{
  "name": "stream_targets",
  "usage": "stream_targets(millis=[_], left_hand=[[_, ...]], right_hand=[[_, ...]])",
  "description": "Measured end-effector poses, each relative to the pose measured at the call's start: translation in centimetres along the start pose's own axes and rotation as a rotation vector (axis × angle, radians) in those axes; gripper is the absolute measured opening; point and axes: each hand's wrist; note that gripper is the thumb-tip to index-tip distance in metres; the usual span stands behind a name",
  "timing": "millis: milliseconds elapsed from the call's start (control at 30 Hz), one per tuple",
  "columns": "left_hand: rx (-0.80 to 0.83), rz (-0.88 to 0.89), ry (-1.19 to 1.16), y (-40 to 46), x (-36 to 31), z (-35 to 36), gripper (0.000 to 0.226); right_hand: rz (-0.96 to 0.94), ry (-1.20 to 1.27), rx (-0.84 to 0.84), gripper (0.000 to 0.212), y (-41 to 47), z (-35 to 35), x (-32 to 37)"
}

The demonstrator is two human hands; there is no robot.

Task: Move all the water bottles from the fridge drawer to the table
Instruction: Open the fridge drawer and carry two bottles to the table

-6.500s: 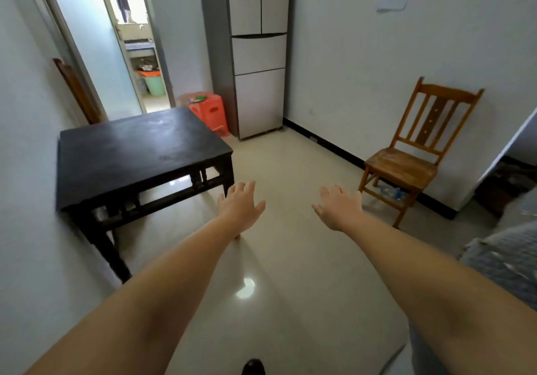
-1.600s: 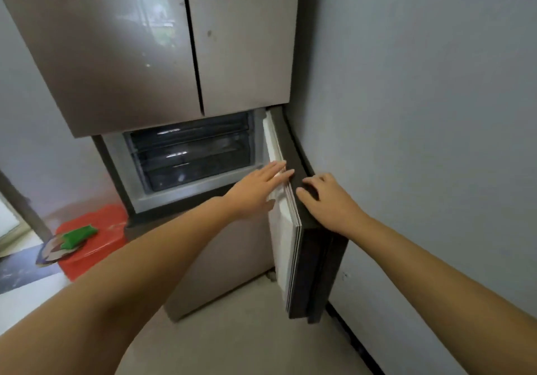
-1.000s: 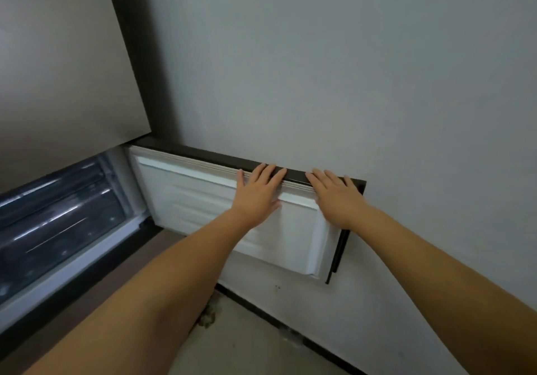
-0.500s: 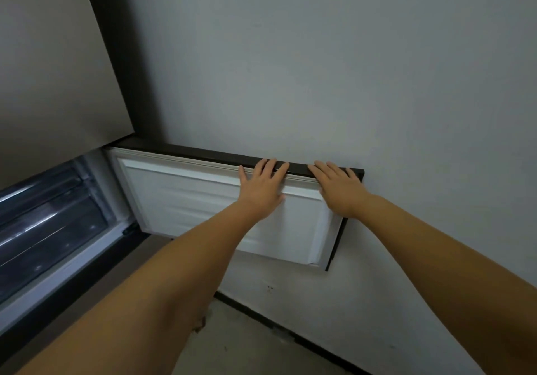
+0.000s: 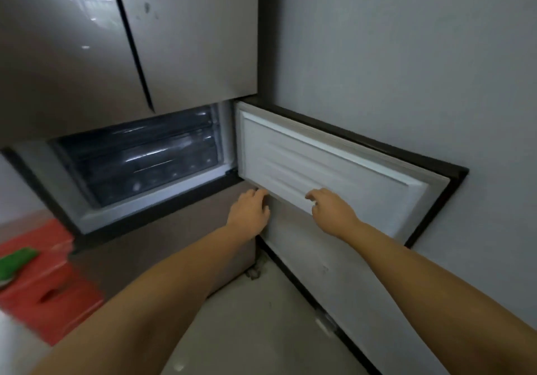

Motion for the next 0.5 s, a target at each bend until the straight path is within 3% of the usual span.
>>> stream_targets(millis=[133,233,500], left_hand=[[0.005,-0.256,-0.085,-4.9,7.1,-2.8,0.04],[-0.102,-0.448,-0.171,-6.3,11.7,-5.5,0.03],[-0.352,-0.762,-0.648,0.1,22.3,-7.6,0.021]], right_hand=[[-0.039,0.118,0.109,0.034,1.7,4.4,5.4],[-0.12,0.145,0.217,0.038,4.0,6.7,10.2],[-0.142,0.313,0.35,0.04,16.9,10.5,18.3]])
Point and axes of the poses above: each hand's wrist, its own y-axis towards the middle knuckle, its own z-axis out of the palm, x = y × z, and after that the axes turned 5 degrees about z, right-handed
